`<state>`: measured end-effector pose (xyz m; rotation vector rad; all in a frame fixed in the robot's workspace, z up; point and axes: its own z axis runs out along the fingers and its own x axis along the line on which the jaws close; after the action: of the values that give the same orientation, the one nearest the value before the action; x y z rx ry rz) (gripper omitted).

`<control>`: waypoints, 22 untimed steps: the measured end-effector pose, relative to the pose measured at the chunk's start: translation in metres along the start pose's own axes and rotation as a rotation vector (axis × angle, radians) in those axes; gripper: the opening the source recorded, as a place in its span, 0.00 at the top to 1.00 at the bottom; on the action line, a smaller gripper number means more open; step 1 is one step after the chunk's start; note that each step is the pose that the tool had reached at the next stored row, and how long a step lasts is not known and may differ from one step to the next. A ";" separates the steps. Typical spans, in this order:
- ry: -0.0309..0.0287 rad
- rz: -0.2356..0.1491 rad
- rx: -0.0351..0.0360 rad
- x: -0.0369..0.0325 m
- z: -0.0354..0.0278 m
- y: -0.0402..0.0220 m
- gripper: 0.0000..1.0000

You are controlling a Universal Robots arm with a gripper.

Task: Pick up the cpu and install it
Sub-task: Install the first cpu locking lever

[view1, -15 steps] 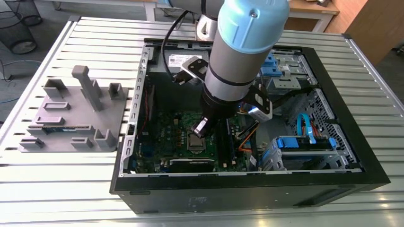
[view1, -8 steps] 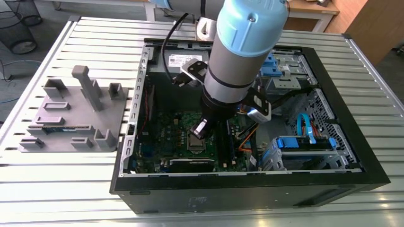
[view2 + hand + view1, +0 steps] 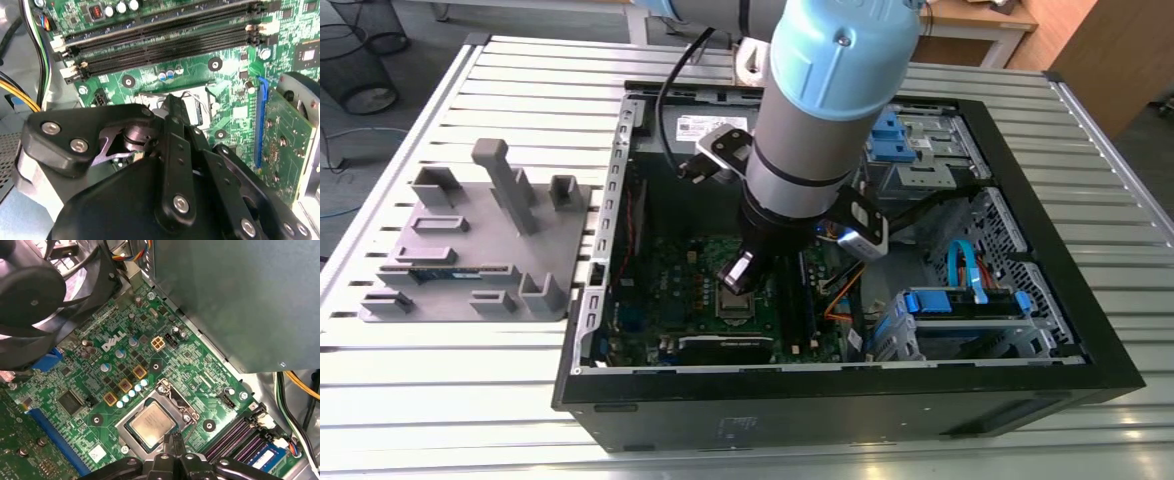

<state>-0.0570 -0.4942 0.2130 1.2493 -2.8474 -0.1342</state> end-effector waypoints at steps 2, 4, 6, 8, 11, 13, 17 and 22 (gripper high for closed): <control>-0.0001 0.002 0.0001 0.0000 0.0008 -0.0001 0.89; -0.0005 0.006 0.0001 0.0000 0.0017 -0.0002 0.89; -0.0010 0.012 0.0002 0.0000 0.0026 -0.0003 0.89; -0.0014 0.017 0.0003 -0.0001 0.0031 -0.0003 0.89; -0.0017 0.019 0.0003 -0.0002 0.0034 -0.0003 0.89; -0.0018 0.020 0.0002 -0.0002 0.0034 -0.0002 0.89; -0.0045 0.051 0.0005 -0.0002 0.0041 -0.0004 0.89; -0.0071 0.076 0.0006 -0.0007 0.0054 -0.0011 0.89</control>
<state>-0.0561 -0.4940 0.2075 1.1412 -2.8960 -0.1361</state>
